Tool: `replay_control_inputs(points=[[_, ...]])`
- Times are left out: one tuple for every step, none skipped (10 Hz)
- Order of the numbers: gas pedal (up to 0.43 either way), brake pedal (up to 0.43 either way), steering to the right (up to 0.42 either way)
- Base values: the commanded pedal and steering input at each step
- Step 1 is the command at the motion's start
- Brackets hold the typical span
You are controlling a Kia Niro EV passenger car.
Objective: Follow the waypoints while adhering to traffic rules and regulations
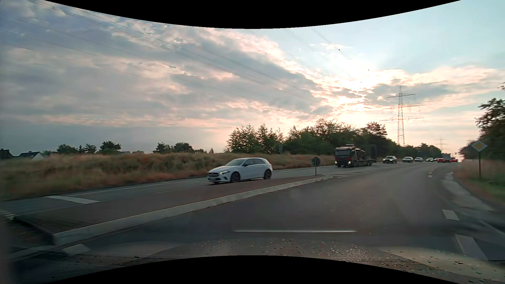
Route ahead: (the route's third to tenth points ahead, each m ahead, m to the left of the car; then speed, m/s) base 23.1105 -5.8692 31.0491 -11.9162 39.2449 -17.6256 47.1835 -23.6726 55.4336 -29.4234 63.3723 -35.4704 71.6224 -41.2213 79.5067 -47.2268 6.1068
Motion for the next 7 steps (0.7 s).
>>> replay_control_inputs(points=[[0.22,0.0,0.31],[0.228,0.0,0.295],[0.228,0.0,0.277],[0.24,0.0,0.263],[0.248,0.0,0.241],[0.26,0.0,0.22],[0.26,0.0,0.205]])
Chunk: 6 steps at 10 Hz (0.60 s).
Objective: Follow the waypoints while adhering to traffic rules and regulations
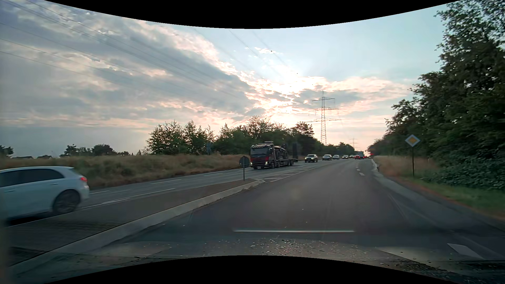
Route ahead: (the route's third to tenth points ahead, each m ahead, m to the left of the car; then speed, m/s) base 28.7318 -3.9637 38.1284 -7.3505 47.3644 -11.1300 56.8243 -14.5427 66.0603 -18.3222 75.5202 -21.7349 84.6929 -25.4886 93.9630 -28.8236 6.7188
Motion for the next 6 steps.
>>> replay_control_inputs(points=[[0.26,0.0,0.186],[0.26,0.0,0.167],[0.26,0.0,0.15],[0.26,0.0,0.123],[0.26,0.0,0.096],[0.26,0.0,0.075]])
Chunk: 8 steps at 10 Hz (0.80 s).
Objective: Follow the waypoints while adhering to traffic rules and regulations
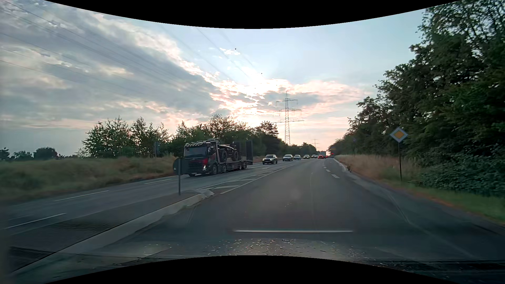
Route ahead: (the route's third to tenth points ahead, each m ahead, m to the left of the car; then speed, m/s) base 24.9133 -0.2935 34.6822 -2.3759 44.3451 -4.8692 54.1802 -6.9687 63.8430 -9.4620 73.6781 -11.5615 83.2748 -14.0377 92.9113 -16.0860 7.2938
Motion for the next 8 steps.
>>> replay_control_inputs(points=[[0.26,0.0,0.06],[0.26,0.0,0.046],[0.26,0.0,0.04],[0.26,0.0,0.039],[0.26,0.0,0.039],[0.26,0.0,0.039],[0.26,0.0,0.04],[0.26,0.0,0.039]])
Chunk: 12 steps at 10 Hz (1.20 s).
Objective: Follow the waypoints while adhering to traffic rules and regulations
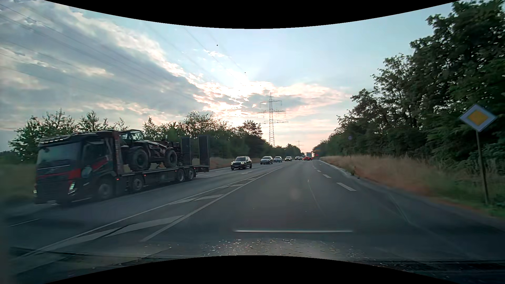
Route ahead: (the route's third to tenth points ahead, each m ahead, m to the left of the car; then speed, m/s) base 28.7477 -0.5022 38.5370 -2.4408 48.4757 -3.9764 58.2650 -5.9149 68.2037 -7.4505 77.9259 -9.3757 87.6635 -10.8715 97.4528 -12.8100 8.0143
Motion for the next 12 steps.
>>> replay_control_inputs(points=[[0.26,0.0,0.039],[0.26,0.0,0.039],[0.26,0.0,0.039],[0.26,0.0,0.039],[0.26,0.0,0.038],[0.26,0.0,0.036],[0.248,0.0,0.035],[0.24,0.0,0.034],[0.22,0.0,0.033],[0.197,0.0,0.033],[0.189,0.0,0.032],[0.177,0.0,0.029]])
